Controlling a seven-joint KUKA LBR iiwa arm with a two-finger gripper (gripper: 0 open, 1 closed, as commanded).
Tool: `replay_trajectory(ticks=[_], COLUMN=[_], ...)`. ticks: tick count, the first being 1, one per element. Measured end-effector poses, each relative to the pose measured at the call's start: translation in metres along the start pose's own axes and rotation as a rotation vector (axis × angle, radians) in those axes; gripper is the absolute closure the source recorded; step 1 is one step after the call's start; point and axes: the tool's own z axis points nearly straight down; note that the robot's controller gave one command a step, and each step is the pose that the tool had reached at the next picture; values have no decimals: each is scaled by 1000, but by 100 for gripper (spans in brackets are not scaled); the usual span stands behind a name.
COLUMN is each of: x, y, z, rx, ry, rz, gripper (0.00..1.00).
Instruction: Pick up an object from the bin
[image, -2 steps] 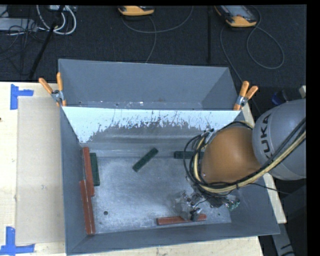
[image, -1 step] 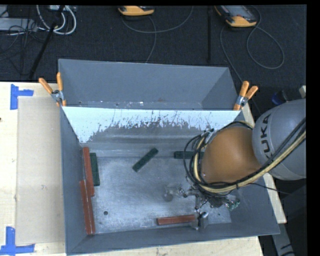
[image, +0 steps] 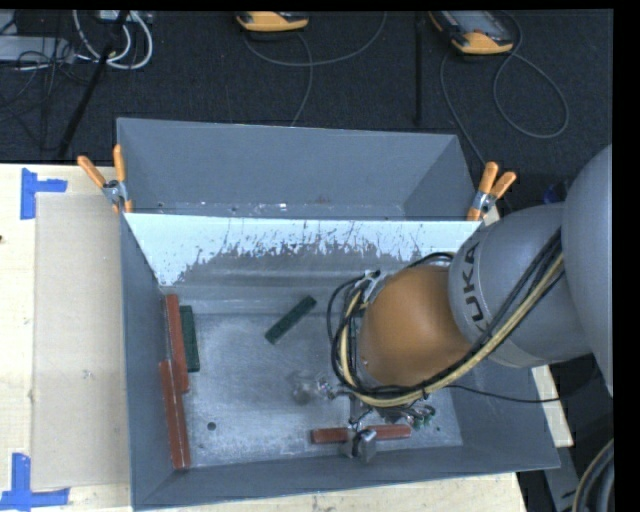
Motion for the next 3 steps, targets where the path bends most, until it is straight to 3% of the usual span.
replay_trajectory(ticks=[1, 2, 3], x=[5, 21, 28], y=[2, -30, -77], z=[2, -95, -195], rx=[-8, -4, -2], ry=[15, 12, 10], rz=[1, 2, 7], gripper=[100, 100, 100])
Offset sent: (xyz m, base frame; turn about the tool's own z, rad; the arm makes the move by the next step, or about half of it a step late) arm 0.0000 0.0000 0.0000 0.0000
